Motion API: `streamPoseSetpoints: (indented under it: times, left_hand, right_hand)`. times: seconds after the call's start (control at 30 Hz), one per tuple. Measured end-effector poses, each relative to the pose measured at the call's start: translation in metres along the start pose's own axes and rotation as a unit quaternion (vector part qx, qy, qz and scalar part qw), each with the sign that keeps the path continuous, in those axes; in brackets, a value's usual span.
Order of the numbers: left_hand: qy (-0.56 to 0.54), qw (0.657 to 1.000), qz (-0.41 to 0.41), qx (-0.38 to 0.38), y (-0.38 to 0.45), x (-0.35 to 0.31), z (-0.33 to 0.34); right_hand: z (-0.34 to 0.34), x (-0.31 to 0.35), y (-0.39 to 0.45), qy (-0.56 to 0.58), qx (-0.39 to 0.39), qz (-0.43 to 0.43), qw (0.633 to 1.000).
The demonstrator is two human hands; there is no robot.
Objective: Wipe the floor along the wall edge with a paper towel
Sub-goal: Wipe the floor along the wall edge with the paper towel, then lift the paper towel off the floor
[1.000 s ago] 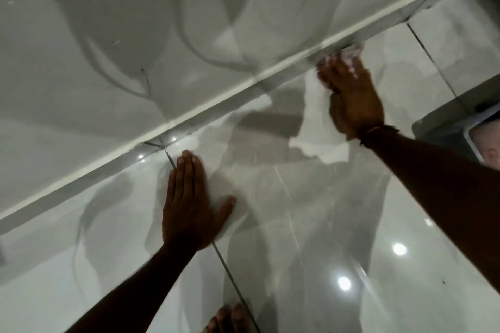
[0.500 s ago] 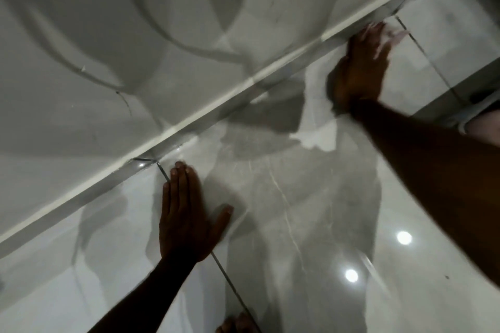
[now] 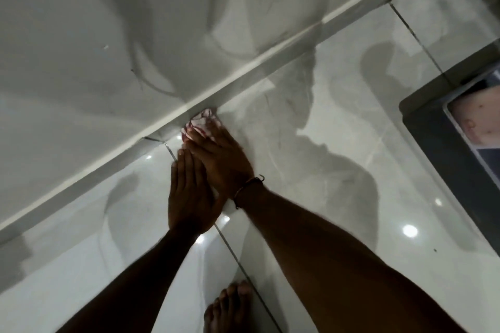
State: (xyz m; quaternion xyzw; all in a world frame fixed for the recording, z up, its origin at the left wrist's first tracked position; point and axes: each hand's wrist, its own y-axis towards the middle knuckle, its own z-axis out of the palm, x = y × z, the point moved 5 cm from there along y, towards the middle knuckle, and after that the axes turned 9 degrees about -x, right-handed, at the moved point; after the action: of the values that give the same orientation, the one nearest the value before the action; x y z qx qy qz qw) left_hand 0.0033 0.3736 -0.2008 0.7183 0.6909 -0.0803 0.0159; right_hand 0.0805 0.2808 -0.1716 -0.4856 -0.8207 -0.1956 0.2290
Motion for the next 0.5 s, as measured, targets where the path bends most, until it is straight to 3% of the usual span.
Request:
streamPoseSetpoints:
  times: [0.13, 0.27, 0.5]
  left_hand:
    - [-0.016, 0.997, 0.004, 0.079, -0.01, -0.002, -0.025]
    - [-0.03, 0.991, 0.048, 0.12, -0.031, -0.034, -0.078]
    - [-0.04, 0.957, 0.27, 0.098, -0.044, -0.187, -0.152]
  right_hand:
    - [-0.032, -0.002, -0.006, 0.02, 0.034, -0.041, 0.998]
    - [-0.117, -0.007, -0.075, 0.073, -0.059, 0.112, 0.989]
    - [-0.273, -0.051, -0.257, -0.016, -0.186, 0.328, 0.926]
